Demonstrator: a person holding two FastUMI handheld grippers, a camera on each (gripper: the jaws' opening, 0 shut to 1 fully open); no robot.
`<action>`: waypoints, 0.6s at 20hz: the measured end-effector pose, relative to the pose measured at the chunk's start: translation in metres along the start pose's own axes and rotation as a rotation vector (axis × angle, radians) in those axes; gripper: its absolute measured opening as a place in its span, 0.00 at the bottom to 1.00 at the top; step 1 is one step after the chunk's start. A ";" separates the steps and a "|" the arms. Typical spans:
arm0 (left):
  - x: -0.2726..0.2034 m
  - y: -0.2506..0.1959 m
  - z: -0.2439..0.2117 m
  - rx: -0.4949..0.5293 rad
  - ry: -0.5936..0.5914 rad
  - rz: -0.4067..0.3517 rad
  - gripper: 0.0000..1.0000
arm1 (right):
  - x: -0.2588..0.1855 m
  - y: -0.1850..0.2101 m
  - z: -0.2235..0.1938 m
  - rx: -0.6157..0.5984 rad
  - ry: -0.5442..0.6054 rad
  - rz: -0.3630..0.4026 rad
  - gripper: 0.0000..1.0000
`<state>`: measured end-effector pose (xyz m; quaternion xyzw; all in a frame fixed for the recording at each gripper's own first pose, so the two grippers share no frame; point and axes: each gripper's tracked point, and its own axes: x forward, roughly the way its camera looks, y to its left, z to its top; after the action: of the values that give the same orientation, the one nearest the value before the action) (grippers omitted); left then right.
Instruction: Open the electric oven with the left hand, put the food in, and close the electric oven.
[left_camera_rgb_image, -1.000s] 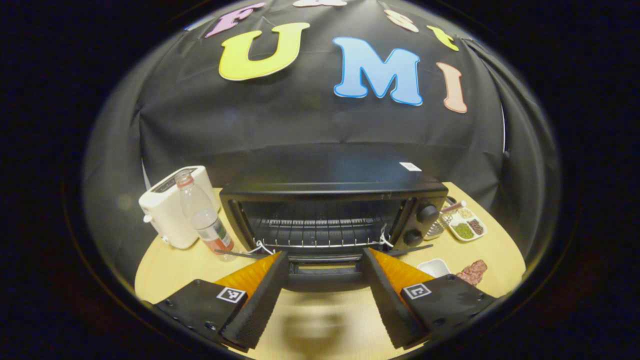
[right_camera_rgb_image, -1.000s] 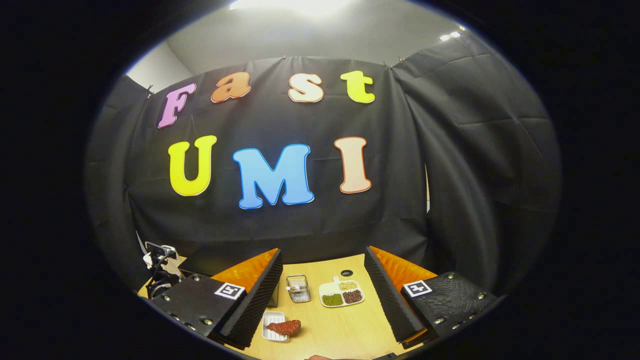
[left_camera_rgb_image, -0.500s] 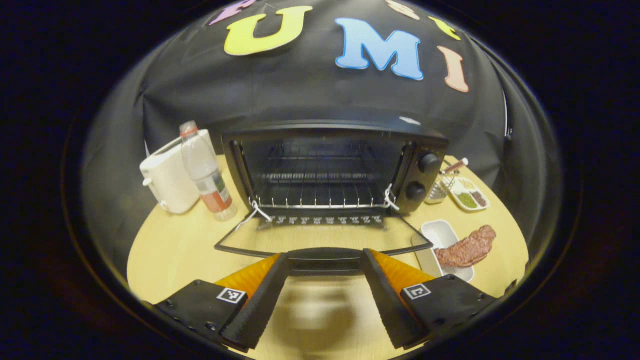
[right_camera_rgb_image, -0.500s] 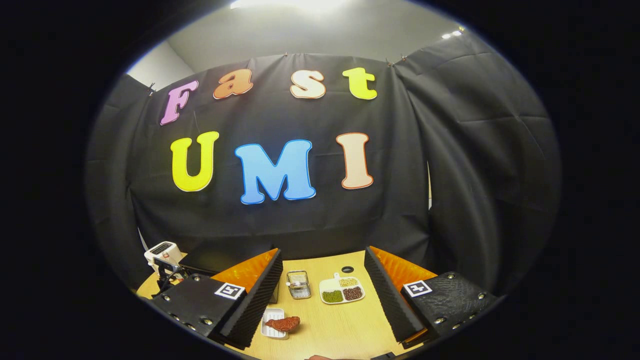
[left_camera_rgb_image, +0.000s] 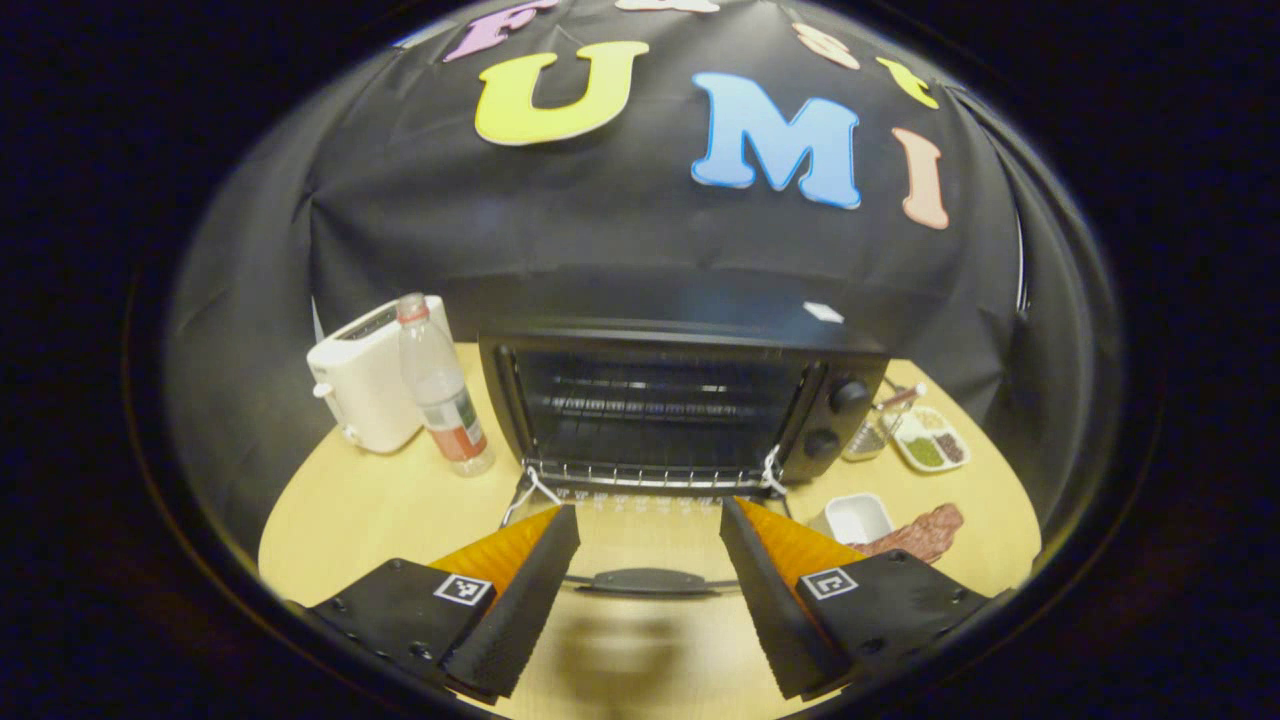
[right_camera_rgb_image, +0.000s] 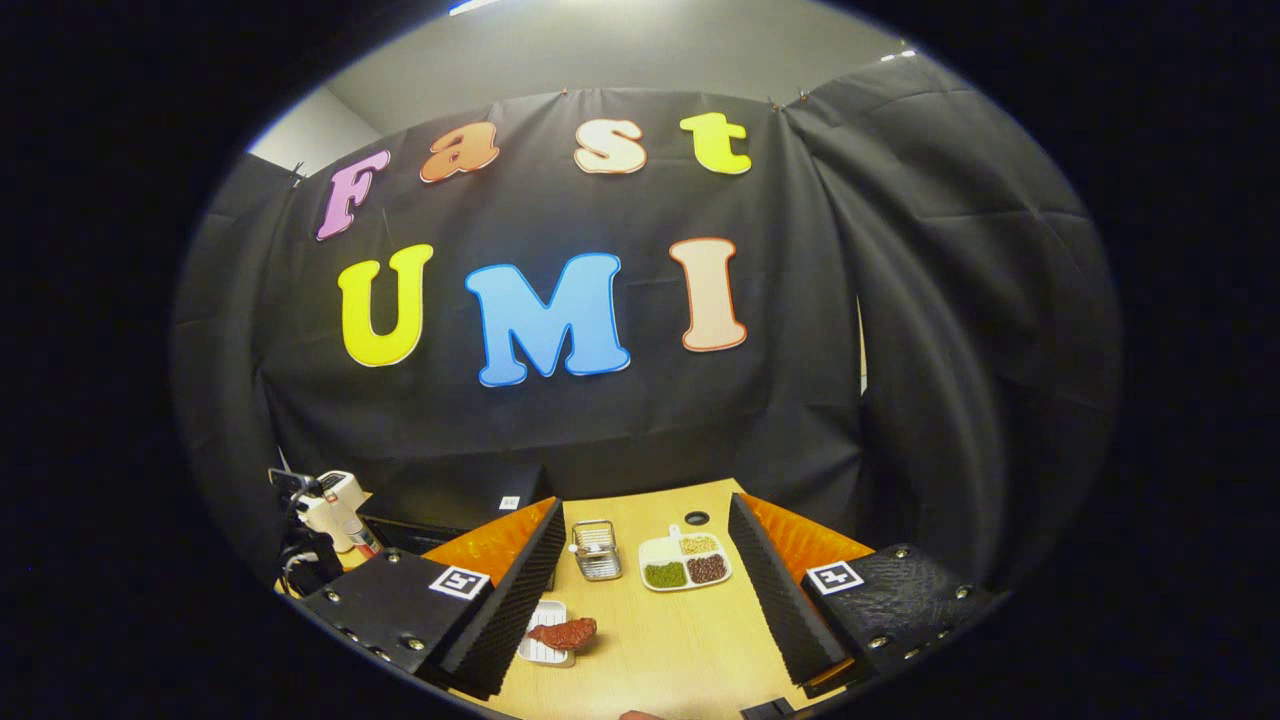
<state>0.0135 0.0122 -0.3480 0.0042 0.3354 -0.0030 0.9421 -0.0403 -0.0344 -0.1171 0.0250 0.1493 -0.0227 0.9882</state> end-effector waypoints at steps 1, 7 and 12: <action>-0.007 -0.003 0.018 -0.004 -0.035 -0.004 1.00 | 0.005 0.000 -0.010 0.002 0.027 0.014 0.99; -0.077 -0.011 0.135 -0.020 -0.283 -0.001 0.96 | 0.036 0.008 -0.080 0.003 0.216 0.120 0.99; -0.146 -0.006 0.213 -0.040 -0.482 0.041 1.00 | 0.073 0.017 -0.148 0.098 0.370 0.210 0.99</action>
<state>0.0349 0.0048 -0.0908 -0.0085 0.1006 0.0219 0.9947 -0.0127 -0.0117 -0.2793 0.0921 0.3234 0.0780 0.9385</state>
